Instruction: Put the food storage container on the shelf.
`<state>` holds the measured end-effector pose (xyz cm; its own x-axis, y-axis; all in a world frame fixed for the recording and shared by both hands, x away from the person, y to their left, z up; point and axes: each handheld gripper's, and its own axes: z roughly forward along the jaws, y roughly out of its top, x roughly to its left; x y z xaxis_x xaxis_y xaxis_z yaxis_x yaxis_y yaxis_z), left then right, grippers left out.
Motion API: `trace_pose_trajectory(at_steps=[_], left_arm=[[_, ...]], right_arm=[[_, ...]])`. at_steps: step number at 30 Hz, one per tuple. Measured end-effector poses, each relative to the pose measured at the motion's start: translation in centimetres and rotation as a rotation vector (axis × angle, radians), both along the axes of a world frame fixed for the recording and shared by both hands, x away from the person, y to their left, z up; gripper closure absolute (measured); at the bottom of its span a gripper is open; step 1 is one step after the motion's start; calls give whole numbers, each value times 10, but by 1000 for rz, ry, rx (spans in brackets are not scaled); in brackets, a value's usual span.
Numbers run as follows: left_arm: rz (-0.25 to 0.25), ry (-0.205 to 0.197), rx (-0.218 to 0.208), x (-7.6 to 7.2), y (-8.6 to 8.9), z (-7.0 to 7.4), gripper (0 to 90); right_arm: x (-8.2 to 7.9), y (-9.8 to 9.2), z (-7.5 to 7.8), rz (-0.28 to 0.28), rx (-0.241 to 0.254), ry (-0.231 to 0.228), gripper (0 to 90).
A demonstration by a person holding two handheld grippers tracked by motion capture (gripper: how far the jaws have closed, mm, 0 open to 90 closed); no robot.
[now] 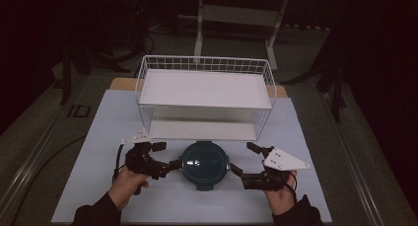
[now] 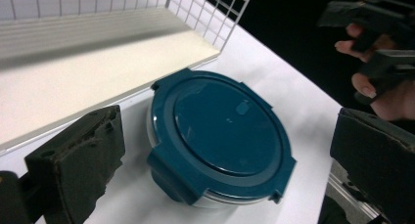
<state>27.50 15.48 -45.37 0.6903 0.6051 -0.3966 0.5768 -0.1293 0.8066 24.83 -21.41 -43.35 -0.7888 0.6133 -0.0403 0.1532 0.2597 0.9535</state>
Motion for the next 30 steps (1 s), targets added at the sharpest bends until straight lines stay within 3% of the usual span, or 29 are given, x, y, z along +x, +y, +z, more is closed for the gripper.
trace_pose_trajectory(at_steps=[2, 3, 8, 9, 10, 12, 15, 16, 17, 21, 23, 24, 30], left_arm=[[-1, 44, -13, 6, 0, -6, 0], [-1, 44, -13, 6, 0, -6, 0], [-23, 199, -48, 19, 0, -25, 0], [-23, 199, -48, 19, 0, -25, 0], [-21, 243, -50, 24, 0, -30, 0], [-9, 291, -55, 27, -1, -35, 0], [-12, 315, -57, 29, -1, -37, 0], [-22, 370, -39, 33, -3, -42, 0], [-19, 388, -38, 34, -3, -44, 0], [-5, 484, -54, 40, -2, -51, 71], [0, 499, -50, 41, -1, -52, 152], [-1, 535, -63, 43, 0, -55, 183], [-2, 597, -76, 46, 0, -61, 354]], right_arm=[[0, 0, 0, 4, 8, 13, 132], [0, 0, 0, 4, 8, 13, 132], [-2, 5, -3, 7, -13, 61, 106], [-2, 5, -3, 7, -13, 61, 106], [-2, 5, -3, -1, -7, 71, 103], [-2, 5, -3, -11, 0, 65, 100], [-2, 6, -4, -14, -8, 69, 99], [-3, 7, -5, -9, -15, 65, 100], [-4, 7, -5, -10, -24, 65, 100], [-4, 8, -7, -6, -39, 67, 104], [-4, 9, -8, -3, -40, 77, 104], [-4, 9, -9, -4, -44, 83, 104], [-3, 9, -12, -4, -55, 95, 126]])
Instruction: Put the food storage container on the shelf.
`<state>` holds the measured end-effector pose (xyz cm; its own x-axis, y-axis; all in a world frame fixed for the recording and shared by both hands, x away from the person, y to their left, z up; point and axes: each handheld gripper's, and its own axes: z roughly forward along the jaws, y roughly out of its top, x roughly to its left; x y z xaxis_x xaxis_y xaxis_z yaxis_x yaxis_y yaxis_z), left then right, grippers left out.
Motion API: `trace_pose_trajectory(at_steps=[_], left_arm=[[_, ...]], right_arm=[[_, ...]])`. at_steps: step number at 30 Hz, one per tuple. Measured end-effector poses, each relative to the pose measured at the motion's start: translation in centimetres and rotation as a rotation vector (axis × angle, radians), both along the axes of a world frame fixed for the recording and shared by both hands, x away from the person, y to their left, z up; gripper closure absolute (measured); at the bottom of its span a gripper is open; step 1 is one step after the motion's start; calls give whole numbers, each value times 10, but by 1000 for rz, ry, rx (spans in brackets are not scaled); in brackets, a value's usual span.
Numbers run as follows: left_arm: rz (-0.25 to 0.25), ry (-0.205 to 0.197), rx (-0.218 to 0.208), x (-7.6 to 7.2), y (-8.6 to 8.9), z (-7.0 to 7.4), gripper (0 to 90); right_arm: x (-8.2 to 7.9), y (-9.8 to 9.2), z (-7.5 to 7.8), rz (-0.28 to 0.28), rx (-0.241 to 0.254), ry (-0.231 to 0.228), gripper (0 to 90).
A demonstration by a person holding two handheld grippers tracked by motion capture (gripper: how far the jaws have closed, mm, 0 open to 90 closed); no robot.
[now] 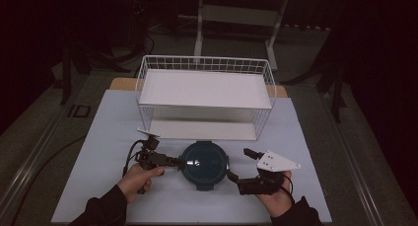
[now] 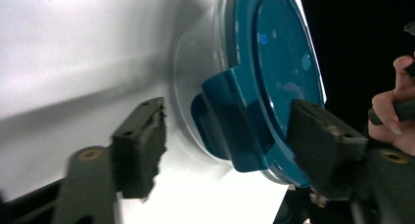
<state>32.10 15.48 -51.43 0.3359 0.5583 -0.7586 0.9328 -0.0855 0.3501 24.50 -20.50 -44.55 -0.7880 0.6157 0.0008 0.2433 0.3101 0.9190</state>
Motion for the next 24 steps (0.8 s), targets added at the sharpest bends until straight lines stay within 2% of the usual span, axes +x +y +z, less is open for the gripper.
trace_pose_trajectory(at_steps=[7, 10, 13, 14, 16, 20, 21, 23, 24], left_arm=[[-1, 39, -32, 3, -3, -4, 457], [-7, 43, -36, 4, -4, -3, 478], [-10, 46, -38, 4, -3, -3, 509], [-10, 49, -49, 4, -2, -4, 514], [-3, 40, -44, 3, -3, -3, 515], [-10, 10, -40, 0, -3, -2, 520], [-10, 10, -40, 0, -3, -2, 522], [-17, -6, -37, -2, -4, 0, 525], [-17, -6, -37, -2, -4, 0, 529]], right_arm=[[2, 1, -3, 5, -10, 27, 133], [2, 0, -3, 2, -12, 29, 133], [5, -3, -5, -12, -6, 50, 134], [6, -3, -5, -17, -6, 61, 142], [9, -5, -8, -24, 0, 93, 147], [18, -7, -15, -38, 24, 191, 162], [18, -7, -15, -38, 24, 191, 162], [22, -9, -19, -40, 42, 248, 189], [22, -9, -19, -40, 42, 248, 189]])
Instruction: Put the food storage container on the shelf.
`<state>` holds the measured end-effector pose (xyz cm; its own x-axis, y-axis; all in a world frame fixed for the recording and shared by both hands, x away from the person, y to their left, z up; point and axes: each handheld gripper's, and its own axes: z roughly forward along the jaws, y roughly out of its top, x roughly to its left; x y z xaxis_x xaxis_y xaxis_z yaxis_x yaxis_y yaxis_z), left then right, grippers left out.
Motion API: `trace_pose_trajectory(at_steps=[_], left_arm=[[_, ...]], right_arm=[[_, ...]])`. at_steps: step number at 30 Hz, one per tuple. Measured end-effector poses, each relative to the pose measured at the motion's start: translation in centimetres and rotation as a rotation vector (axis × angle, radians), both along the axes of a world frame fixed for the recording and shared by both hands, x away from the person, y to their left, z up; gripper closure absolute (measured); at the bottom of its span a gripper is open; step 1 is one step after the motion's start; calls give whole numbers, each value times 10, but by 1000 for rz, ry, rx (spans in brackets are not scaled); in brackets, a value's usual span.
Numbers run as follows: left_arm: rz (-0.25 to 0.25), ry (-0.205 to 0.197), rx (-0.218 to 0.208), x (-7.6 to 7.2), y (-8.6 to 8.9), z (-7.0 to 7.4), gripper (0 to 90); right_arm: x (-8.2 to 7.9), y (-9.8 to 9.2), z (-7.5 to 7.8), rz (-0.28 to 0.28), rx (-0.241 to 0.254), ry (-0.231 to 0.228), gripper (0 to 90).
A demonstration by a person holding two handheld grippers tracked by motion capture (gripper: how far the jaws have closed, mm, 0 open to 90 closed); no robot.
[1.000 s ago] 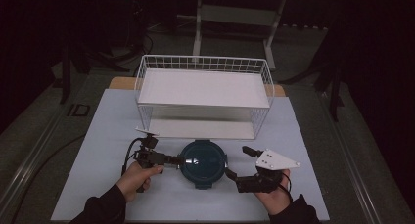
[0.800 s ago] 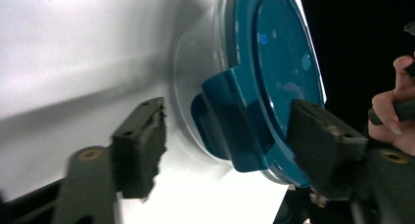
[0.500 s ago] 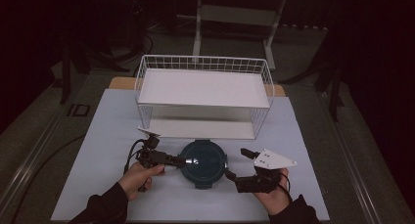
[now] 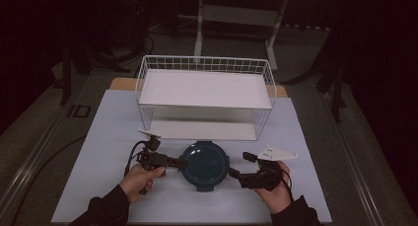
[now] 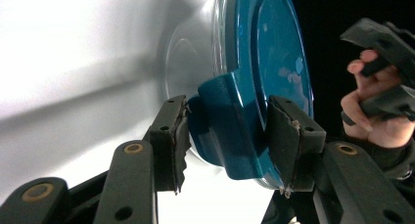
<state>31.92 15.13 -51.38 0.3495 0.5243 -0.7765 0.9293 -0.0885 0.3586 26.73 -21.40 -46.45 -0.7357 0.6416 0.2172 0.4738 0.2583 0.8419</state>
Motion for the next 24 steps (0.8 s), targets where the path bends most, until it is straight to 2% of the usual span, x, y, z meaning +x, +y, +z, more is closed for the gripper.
trace_pose_trajectory(at_steps=[1, 5, 6, 7, 9, 10, 11, 12, 13, 18, 24], left_arm=[[-16, -31, 6, -3, -1, 4, 536], [-28, -70, 21, -9, -2, 8, 547], [-28, -70, 21, -9, -2, 8, 549], [-32, -96, 26, -13, -3, 10, 549], [-38, -119, 34, -16, -4, 12, 552], [-38, -119, 34, -16, -4, 12, 554], [-38, -119, 34, -16, -4, 12, 554], [-47, -139, 37, -18, -4, 13, 554], [-48, -144, 35, -19, -4, 13, 557], [-72, -179, 43, -23, -3, 14, 563], [-67, -188, 40, -26, -3, 14, 565]], right_arm=[[9, -3, -7, -1, 42, 95, 216], [20, -5, -18, -2, 78, 210, 265], [20, -5, -18, -2, 78, 210, 265], [22, -5, -22, -2, 82, 246, 314], [24, -4, -25, 7, 79, 268, 350], [24, -4, -25, 7, 79, 268, 350], [24, -4, -27, 9, 89, 287, 350], [24, -4, -27, 9, 89, 287, 378], [26, -4, -30, 21, 108, 319, 427], [27, -3, -35, 54, 150, 379, 503], [25, -3, -38, 65, 182, 423, 533]])
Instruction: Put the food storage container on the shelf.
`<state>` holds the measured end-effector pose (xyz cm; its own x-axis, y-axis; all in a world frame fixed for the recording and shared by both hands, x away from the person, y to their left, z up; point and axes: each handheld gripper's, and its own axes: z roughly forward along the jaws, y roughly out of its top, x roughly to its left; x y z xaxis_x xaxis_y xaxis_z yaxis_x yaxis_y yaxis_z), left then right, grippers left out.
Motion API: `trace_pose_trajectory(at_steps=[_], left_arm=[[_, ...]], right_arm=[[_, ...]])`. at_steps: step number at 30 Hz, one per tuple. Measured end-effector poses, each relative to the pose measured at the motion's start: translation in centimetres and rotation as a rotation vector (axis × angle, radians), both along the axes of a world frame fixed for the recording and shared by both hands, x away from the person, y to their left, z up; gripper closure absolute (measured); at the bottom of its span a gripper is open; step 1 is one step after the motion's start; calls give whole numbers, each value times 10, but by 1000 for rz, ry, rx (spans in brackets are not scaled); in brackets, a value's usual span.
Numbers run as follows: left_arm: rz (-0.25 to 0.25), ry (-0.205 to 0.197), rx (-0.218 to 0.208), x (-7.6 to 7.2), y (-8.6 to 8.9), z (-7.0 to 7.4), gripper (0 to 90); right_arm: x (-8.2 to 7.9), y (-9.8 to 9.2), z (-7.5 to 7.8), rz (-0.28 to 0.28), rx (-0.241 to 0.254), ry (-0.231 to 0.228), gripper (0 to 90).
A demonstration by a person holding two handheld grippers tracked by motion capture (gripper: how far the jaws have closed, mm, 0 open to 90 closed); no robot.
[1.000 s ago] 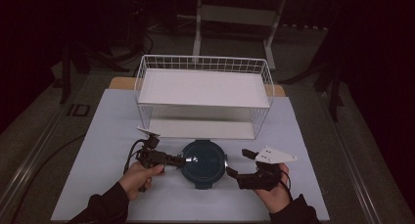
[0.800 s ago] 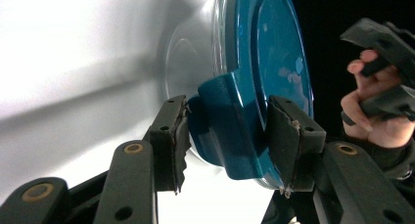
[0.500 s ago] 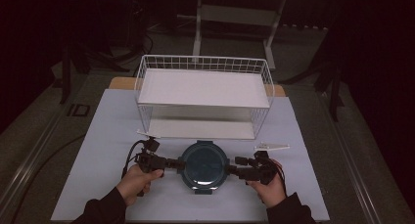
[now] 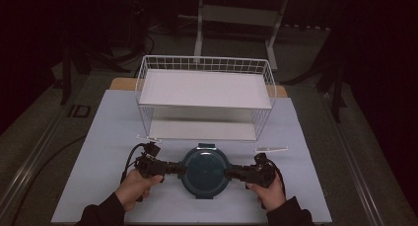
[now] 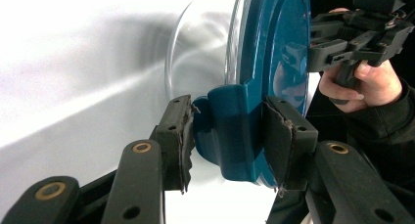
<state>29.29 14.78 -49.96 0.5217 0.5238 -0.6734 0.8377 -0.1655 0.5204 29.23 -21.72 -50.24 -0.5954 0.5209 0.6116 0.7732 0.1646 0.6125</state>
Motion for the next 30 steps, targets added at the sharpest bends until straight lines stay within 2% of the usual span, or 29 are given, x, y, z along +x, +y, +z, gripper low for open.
trace_pose_trajectory(at_steps=[3, 10, 17, 19, 24, 25, 30], left_arm=[[3, -9, 4, -2, 0, 0, 565], [4, -32, 23, -9, -1, 3, 566], [10, -33, 16, -12, 1, 1, 567], [16, -46, 19, -13, 0, 1, 567], [33, -45, 16, -13, -1, 0, 558], [39, -42, 17, -13, -1, 0, 558], [43, -34, 21, -14, 1, 0, 559]], right_arm=[[0, -1, -3, -11, 26, 32, 540], [-2, -3, -6, -24, 69, 68, 558], [-3, -1, -4, -13, 72, 58, 565], [-4, 0, -3, -11, 55, 43, 560], [-6, 0, -2, -28, 47, 45, 561], [-8, 2, 1, -39, 34, 41, 560], [-10, 4, 2, -56, 41, 52, 565]])
